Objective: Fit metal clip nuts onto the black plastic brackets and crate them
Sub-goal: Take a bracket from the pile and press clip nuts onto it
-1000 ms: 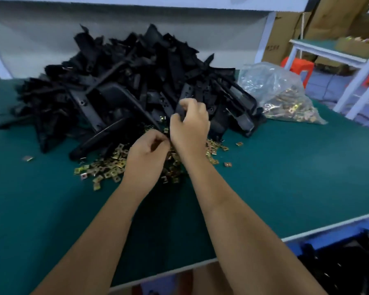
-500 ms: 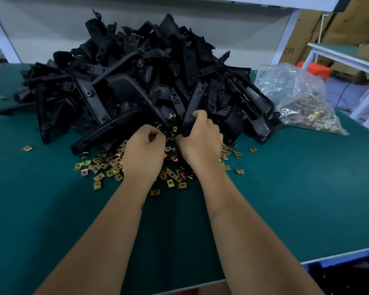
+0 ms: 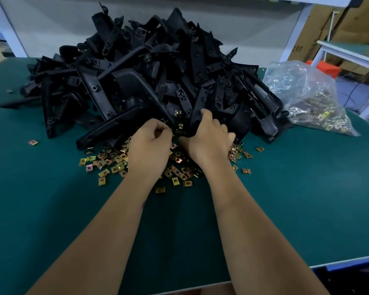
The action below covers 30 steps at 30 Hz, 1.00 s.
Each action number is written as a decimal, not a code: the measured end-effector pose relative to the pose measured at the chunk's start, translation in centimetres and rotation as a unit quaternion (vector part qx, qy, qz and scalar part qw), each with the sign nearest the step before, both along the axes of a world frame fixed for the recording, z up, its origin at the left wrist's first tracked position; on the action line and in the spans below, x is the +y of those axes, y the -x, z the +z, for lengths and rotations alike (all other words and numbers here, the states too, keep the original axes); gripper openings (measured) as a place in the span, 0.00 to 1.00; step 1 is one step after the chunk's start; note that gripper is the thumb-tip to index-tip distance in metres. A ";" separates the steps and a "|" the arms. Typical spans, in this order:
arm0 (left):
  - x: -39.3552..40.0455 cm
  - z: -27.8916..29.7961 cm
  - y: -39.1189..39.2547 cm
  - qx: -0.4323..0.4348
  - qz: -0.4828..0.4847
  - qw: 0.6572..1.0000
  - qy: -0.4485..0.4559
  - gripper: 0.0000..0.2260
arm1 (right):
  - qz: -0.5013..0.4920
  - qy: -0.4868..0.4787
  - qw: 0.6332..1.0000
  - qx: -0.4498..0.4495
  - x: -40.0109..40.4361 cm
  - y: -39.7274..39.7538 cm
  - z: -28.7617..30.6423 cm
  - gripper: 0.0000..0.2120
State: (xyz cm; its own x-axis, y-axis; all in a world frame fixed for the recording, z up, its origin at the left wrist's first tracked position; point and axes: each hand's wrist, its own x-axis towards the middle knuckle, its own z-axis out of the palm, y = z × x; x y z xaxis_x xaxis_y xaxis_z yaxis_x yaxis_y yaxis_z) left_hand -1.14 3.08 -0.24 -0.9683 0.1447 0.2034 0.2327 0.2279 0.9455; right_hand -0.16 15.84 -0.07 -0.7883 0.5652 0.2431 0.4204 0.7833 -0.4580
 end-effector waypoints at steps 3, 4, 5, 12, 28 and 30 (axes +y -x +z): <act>0.1 0.1 -0.2 -0.010 -0.013 0.999 -0.042 0.07 | -0.031 0.015 0.998 0.059 -0.2 -0.4 0.6 0.41; 0.2 0.2 -0.3 -0.015 -0.014 0.997 -0.068 0.06 | -0.043 0.017 0.993 0.112 -0.4 -0.7 0.9 0.41; 0.2 0.4 -0.3 -0.021 -0.017 0.995 -0.098 0.05 | -0.048 0.018 0.983 0.178 -0.7 -1.0 1.2 0.41; -0.1 1.4 -0.5 -0.137 -0.154 0.945 -0.255 0.07 | 0.201 -0.003 0.921 0.333 -4.0 -2.5 1.7 0.40; -2.4 2.0 1.8 -0.105 0.013 0.906 -0.409 0.04 | 0.245 0.011 0.970 0.005 -3.6 -2.1 0.8 0.23; -2.4 1.8 1.8 -0.106 0.007 0.912 -0.396 0.03 | 0.266 -0.055 0.958 -0.089 -3.9 -1.8 0.2 0.35</act>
State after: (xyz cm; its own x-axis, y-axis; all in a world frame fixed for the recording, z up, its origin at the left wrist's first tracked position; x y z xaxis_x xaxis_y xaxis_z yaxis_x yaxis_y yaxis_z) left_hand -2.98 0.70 1.51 -0.9987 0.0206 0.0469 0.0282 -0.5441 0.8385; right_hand 1.62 11.91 0.15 -0.9922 0.0504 0.1137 0.0116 0.9479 -0.3183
